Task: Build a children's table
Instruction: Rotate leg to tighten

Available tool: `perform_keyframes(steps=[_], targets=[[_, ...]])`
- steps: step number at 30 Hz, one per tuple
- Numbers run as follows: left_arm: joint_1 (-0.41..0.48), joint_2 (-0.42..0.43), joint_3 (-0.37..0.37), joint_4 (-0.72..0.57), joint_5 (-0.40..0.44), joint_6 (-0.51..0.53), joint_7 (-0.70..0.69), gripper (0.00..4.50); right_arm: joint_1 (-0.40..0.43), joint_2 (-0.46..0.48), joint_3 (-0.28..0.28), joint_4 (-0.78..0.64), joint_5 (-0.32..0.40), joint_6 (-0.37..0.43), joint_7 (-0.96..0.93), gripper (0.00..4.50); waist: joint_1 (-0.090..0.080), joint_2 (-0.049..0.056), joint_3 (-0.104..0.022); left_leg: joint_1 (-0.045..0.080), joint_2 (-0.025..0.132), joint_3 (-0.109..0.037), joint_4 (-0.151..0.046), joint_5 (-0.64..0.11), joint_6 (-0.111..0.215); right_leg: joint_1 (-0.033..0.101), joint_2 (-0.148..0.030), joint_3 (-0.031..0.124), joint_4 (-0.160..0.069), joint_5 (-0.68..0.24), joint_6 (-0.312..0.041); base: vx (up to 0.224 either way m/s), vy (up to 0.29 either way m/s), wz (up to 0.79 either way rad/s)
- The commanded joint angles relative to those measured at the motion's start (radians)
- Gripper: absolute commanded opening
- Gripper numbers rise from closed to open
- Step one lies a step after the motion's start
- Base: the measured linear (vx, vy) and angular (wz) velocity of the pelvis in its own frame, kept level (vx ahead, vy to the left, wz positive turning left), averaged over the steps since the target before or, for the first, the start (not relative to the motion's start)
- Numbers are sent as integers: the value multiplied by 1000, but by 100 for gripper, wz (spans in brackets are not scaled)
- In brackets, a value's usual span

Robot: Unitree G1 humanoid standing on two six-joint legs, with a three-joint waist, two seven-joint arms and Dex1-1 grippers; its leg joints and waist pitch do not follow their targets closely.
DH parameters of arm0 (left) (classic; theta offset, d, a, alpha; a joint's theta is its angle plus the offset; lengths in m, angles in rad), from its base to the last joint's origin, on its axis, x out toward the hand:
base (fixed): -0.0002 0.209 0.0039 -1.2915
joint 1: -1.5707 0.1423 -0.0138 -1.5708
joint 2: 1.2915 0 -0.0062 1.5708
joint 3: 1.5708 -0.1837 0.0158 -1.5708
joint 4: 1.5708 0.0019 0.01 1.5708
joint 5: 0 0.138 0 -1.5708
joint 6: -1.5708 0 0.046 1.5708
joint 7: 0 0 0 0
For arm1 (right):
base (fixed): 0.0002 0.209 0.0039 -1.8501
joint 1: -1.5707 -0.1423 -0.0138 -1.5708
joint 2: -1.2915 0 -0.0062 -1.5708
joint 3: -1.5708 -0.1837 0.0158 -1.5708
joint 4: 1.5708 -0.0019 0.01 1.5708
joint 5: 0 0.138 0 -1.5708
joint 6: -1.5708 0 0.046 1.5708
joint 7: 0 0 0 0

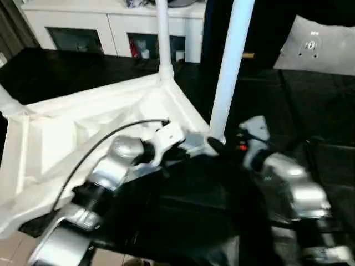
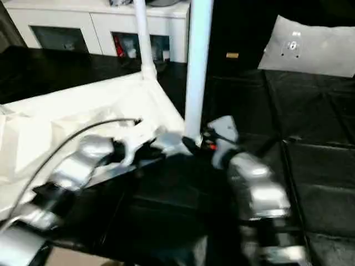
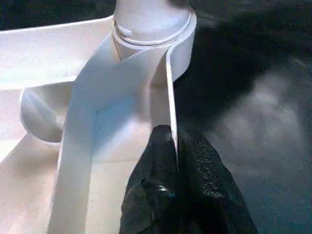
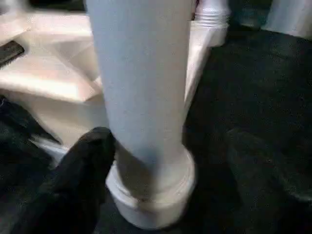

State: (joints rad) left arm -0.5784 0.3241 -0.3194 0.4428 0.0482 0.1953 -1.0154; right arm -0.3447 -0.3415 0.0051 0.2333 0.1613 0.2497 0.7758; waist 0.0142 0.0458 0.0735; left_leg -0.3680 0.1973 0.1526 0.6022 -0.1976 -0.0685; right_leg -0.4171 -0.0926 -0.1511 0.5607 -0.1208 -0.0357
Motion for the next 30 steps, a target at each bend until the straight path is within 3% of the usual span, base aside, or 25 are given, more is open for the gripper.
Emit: perform_keyframes(steps=[1, 3, 6, 12, 19, 30], targets=[[-9, 36, -3, -61, -22, -76, -81, 0, -4, -36, 12, -13, 10, -34, 82, 393, 5, -7, -77, 4, 23, 2, -61, -192, 111, 75, -56, 53, -73, -393, -130, 0, 0, 0], [1, 60, -3, -76, -38, -85, -127, 0, -1, -68, 22, -26, 34, -41, 166, 393, 8, -6, -76, 4, 25, 1, -63, -194, 107, 75, -57, 53, -74, -409, -123, 0, 0, 0], [11, 88, -8, -89, -49, -89, -171, 0, 0, -99, 35, -31, 59, -49, 242, 393, 16, -6, -78, 8, 29, 1, -63, -183, 105, 71, -56, 54, -70, -391, -134, 0, 0, 0], [33, 175, -34, -105, -69, -151, -305, 0, -4, -160, 91, -18, 113, -49, 460, 393, 31, -7, -78, 4, 33, 2, -64, -166, 120, 72, -55, 58, -58, -337, -159, 0, 0, 0], [33, 190, -51, -132, -78, -155, -356, 0, -28, -138, 125, 15, 128, -41, 499, 322, 46, -7, -74, 10, 37, 4, -68, -167, 99, 67, -58, 62, -57, -352, -164, 0, 0, 0], [31, 184, -59, -137, -83, -156, -384, 0, -41, -123, 159, 21, 163, 33, 560, 228, 46, -6, -68, 7, 35, 2, -70, -188, 90, 68, -57, 60, -64, -381, -146, 0, 0, 0]])
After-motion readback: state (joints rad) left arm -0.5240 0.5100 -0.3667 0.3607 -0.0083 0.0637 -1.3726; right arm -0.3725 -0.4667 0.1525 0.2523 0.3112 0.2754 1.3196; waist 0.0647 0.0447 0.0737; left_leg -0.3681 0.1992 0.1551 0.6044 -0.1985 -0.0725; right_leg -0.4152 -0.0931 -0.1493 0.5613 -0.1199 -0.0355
